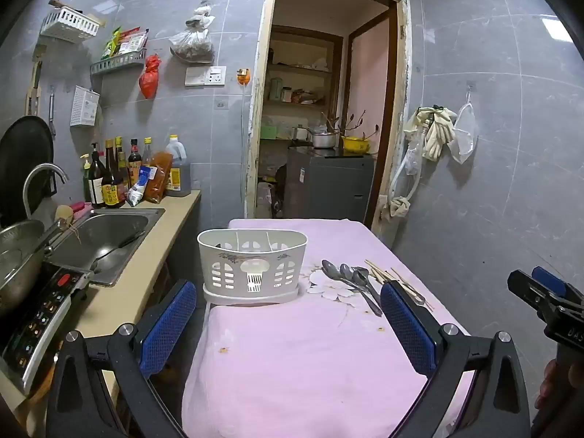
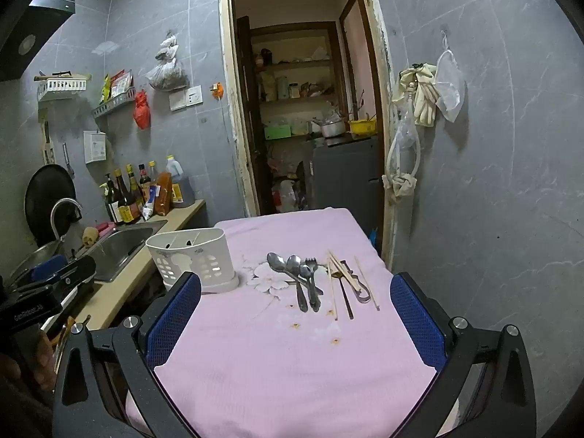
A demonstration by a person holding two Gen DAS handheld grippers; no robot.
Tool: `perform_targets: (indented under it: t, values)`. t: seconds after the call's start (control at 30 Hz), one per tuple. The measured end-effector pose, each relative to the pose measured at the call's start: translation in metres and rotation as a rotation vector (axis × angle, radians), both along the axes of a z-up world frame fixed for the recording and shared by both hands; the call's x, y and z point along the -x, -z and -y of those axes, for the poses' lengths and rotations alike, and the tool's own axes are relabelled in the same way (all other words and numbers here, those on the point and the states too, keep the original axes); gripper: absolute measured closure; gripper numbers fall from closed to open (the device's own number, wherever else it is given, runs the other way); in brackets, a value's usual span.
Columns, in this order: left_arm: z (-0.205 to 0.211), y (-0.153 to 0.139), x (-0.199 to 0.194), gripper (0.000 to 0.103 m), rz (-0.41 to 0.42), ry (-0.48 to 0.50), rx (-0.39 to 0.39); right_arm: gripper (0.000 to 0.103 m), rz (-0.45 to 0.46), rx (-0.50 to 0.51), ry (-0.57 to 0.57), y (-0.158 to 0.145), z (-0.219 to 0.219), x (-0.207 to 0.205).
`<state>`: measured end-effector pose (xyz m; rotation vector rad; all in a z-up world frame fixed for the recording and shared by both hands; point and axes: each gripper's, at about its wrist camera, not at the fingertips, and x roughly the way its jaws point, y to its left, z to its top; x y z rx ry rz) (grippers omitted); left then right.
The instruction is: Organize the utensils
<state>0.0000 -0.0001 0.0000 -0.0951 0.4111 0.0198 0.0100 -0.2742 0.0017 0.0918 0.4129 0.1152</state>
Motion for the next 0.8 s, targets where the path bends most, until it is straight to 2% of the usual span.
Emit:
perform_targets:
  t: [0.8]
  values:
    - [0.001, 0.0003, 0.0002, 0.001, -0.006, 0.003, 0.015, 0.001, -0.008, -0.003, -0.001, 0.002, -0.0004, -0.0018]
